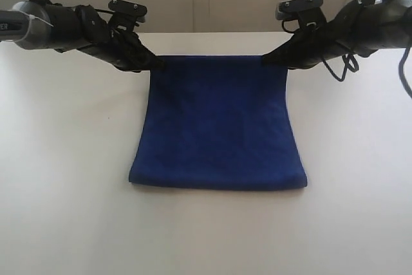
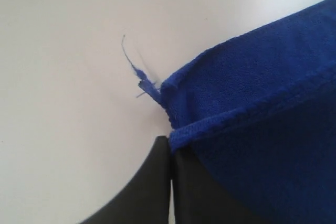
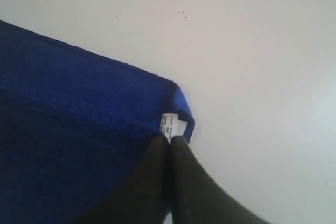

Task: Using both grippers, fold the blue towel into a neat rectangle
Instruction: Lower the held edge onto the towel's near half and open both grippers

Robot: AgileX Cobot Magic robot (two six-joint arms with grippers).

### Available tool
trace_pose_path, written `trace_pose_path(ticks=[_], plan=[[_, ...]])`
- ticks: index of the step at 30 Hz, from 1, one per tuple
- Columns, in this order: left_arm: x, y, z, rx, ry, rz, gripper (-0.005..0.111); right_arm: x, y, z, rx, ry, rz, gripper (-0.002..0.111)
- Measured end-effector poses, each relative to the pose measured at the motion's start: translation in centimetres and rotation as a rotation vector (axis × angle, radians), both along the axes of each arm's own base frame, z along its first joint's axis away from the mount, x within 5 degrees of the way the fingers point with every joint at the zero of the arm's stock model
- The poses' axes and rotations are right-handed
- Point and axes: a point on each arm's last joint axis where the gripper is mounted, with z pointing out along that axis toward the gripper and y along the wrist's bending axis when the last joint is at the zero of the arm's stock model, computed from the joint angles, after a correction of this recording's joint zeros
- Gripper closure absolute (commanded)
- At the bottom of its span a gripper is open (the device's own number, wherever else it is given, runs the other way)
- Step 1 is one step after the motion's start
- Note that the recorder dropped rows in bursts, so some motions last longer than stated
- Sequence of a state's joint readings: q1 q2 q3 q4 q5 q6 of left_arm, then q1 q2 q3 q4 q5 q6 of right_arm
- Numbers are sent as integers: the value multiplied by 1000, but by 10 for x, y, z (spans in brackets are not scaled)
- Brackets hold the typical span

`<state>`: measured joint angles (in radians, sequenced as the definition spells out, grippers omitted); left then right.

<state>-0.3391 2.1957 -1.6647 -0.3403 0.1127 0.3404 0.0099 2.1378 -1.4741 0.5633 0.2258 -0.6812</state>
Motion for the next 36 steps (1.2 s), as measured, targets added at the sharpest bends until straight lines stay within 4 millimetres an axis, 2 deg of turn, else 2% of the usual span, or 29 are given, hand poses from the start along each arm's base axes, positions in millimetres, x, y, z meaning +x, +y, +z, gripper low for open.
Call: trace_pose_path(ticks=[1,2,3,4,5,6,7,9,21,25,27,32,36], plan=[[1,0,1,-1,-8,3,96,0,0,-1,-1,-1,-1,106],[1,0,1,-2,-10,4,84,1,0,0,-2,-6,-4,102],[1,-1,1,0,-14,3,70,2,-1,1,-11,-21,-10,93],[2,2,1,3,-22,8,64,3,-5,2,-18,-36,-21,90],[2,3,1,5,-24,9,57,3,-7,2,-18,-38,-26,79],[3,4,2,7,-30,12,55,3,-7,2,-21,-47,-31,74],[3,5,2,5,-31,15,55,3,-7,2,-21,-47,-31,64],[4,5,2,6,-31,14,55,4,-7,3,-25,-53,-33,58],[3,5,1,31,-35,-2,55,3,-7,2,-21,-45,-31,58],[4,6,-5,52,-27,-12,54,2,-6,0,-8,-18,-21,58],[5,7,-12,65,-14,-17,50,1,-5,0,-5,-9,-16,58],[6,8,-21,110,-21,-39,29,0,-4,-1,0,5,-9,58],[9,9,-23,148,-60,-67,27,0,-4,-1,12,8,-21,58]])
